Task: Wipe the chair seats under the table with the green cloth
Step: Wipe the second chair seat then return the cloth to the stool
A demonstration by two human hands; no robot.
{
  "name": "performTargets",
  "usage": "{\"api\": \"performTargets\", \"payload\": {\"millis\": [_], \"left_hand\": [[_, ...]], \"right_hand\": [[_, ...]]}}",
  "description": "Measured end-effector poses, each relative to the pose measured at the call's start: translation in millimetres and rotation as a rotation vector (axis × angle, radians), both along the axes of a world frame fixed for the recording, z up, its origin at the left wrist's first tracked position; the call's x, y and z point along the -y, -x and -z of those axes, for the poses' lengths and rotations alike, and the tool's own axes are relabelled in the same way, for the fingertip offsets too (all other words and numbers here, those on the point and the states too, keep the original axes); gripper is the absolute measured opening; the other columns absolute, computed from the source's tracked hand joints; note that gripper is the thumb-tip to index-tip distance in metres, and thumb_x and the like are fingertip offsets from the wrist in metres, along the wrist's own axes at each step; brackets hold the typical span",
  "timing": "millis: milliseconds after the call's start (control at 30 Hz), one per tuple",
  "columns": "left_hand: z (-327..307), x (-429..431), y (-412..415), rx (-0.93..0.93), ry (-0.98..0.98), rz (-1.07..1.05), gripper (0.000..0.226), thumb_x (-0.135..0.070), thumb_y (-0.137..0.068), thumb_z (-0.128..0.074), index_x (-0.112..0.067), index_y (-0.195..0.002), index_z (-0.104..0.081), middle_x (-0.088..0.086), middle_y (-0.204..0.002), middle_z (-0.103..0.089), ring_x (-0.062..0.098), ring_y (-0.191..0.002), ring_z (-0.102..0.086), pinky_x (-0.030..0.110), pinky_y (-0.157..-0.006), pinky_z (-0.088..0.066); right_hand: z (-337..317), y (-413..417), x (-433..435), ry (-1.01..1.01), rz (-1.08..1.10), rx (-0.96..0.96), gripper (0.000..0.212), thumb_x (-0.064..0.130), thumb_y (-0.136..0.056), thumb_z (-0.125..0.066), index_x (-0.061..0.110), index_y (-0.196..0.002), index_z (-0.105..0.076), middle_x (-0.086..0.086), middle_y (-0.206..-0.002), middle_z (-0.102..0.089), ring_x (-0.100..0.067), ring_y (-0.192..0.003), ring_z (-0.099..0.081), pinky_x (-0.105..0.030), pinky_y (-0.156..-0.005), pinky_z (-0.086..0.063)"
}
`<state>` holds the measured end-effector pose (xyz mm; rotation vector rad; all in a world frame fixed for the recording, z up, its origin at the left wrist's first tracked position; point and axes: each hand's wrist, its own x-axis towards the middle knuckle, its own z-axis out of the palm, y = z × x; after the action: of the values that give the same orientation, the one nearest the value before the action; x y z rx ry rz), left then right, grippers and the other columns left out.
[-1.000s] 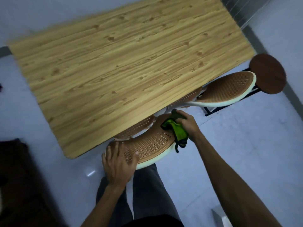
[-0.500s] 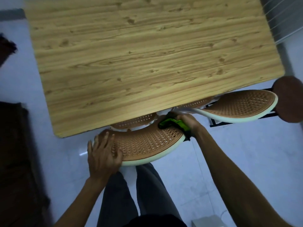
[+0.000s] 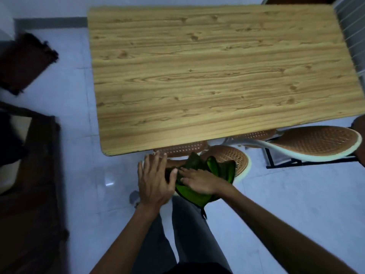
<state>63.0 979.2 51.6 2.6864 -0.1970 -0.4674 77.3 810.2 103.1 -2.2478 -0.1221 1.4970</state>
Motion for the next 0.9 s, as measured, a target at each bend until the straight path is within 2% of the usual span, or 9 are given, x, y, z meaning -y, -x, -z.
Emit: {"api": "performTargets", "payload": {"millis": [100,200,300,400,467,533,600,767,900], "left_hand": [[4.6,-1.1,0.6,0.012,0.051,-0.023,0.065,-0.056,-0.095,-0.034,-0.020,-0.148,-0.042,0.005,-0.156,-0.042,0.034,-0.146,-0.032,0.055,-0.119,-0.023],[7.3,-1.7,-0.3,0.015,0.049,-0.016,0.066,-0.056,-0.094,-0.034,-0.019,-0.148,-0.042,0.005,-0.156,-0.042,0.034,-0.147,-0.031,0.054,-0.120,-0.023],[10.1,-1.8,0.3,0.013,0.035,-0.019,0.065,-0.056,-0.095,-0.033,-0.019,-0.147,-0.044,0.005,-0.155,-0.043,0.032,-0.147,-0.032,0.053,-0.119,-0.025],[12.4,-2.0,0.2,0.014,0.033,-0.002,0.065,-0.057,-0.095,-0.030,-0.018,-0.143,-0.049,0.005,-0.151,-0.049,0.031,-0.143,-0.038,0.049,-0.118,-0.028],[12.3,-2.7,0.0,0.029,0.031,0.012,0.067,-0.060,-0.095,-0.028,-0.016,-0.141,-0.051,0.006,-0.147,-0.053,0.030,-0.141,-0.042,0.047,-0.117,-0.030],[10.5,-3.6,-0.4,0.054,0.038,0.014,0.067,-0.060,-0.095,-0.029,-0.015,-0.138,-0.054,0.006,-0.143,-0.057,0.029,-0.137,-0.046,0.046,-0.114,-0.033],[10.9,-4.8,0.0,0.088,0.050,0.018,0.063,-0.057,-0.096,-0.034,-0.014,-0.135,-0.058,0.006,-0.138,-0.061,0.029,-0.132,-0.051,0.047,-0.111,-0.036],[1.2,-5.9,-3.7,0.096,0.078,0.063,0.058,-0.057,-0.097,-0.031,-0.018,-0.115,-0.070,0.001,-0.120,-0.072,0.024,-0.115,-0.063,0.047,-0.104,-0.043],[-22.9,7.2,-23.3,-0.174,0.075,0.079,0.077,-0.075,-0.090,-0.013,-0.030,-0.104,-0.074,-0.010,-0.109,-0.073,0.014,-0.111,-0.062,0.032,-0.098,-0.039]], "right_hand": [[6.7,-23.4,-10.3,-0.179,0.381,-0.217,0.050,0.047,-0.104,-0.031,0.030,-0.151,-0.032,0.003,-0.147,-0.043,-0.018,-0.131,-0.043,-0.040,-0.114,-0.030],[49.4,-32.4,1.3,0.084,0.732,-0.289,0.041,0.013,-0.105,-0.041,-0.004,-0.142,-0.042,-0.015,-0.145,-0.047,-0.029,-0.135,-0.043,-0.030,-0.098,-0.037],[90.0,-49.1,29.7,0.281,0.505,-0.234,0.039,0.009,-0.102,-0.046,-0.006,-0.138,-0.047,-0.020,-0.145,-0.046,-0.033,-0.135,-0.042,-0.025,-0.095,-0.043],[91.6,-51.9,69.6,0.394,0.328,-0.119,0.050,0.036,-0.099,-0.053,0.012,-0.142,-0.049,-0.012,-0.147,-0.048,-0.033,-0.129,-0.046,-0.035,-0.106,-0.036],[76.2,-43.2,89.3,0.414,0.117,-0.108,0.060,0.046,-0.097,-0.053,0.016,-0.147,-0.043,-0.008,-0.155,-0.037,-0.034,-0.138,-0.036,-0.041,-0.114,-0.026],[61.0,-30.5,95.4,0.367,-0.006,-0.073,0.072,0.069,-0.092,-0.040,0.030,-0.153,-0.033,-0.001,-0.162,-0.023,-0.034,-0.148,-0.017,-0.057,-0.119,-0.006],[39.6,-13.1,84.7,0.312,-0.200,-0.003,0.067,0.071,-0.093,-0.012,0.043,-0.154,-0.018,0.006,-0.165,-0.013,-0.032,-0.151,-0.007,-0.065,-0.115,0.006],[-9.2,54.2,41.8,0.166,-0.214,0.281,0.065,0.064,-0.096,-0.012,0.040,-0.156,-0.002,0.007,-0.166,-0.006,-0.028,-0.152,-0.006,-0.062,-0.117,0.002],[-6.1,82.5,30.8,0.092,-0.126,0.515,0.067,0.062,-0.096,-0.021,0.034,-0.156,-0.016,0.005,-0.164,-0.018,-0.027,-0.151,-0.015,-0.057,-0.118,-0.001]]}}
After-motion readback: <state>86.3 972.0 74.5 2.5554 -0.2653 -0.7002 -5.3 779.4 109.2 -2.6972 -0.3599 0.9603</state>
